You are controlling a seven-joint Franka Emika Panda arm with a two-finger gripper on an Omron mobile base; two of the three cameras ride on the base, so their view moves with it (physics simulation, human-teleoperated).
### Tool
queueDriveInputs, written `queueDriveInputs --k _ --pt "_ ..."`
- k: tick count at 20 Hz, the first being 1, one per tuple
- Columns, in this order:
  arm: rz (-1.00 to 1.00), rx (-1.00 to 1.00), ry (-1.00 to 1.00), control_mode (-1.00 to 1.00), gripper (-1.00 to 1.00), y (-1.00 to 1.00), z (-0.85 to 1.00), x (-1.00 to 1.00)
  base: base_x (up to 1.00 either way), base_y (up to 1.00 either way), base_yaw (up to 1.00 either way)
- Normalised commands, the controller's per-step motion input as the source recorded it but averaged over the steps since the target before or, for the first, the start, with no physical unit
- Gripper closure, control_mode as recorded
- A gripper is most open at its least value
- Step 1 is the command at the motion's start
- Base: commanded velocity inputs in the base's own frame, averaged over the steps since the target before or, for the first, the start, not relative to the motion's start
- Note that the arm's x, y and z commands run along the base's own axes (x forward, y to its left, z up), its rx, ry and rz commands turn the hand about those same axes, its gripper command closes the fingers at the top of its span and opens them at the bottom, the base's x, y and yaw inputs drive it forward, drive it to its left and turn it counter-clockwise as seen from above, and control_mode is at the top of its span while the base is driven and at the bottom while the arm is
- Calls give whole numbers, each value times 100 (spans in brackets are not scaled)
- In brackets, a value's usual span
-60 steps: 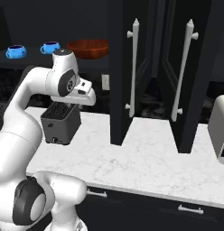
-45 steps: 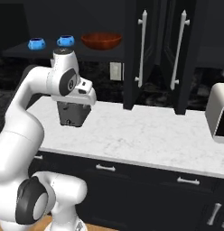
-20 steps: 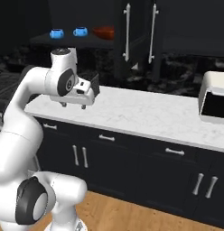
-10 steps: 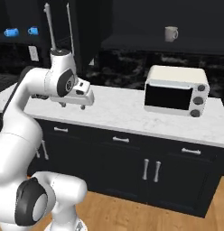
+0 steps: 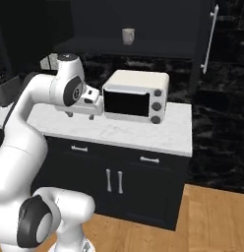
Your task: Gather all objects into one cabinet and sort the glasses and bowls to opposite sides.
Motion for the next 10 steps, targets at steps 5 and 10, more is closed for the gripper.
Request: queueDriveInputs --k 5,10 --pt "0 0 0 100 -100 0 0 0 82 -40 0" --pt "0 0 0 100 -100 0 0 0 78 -7 0"
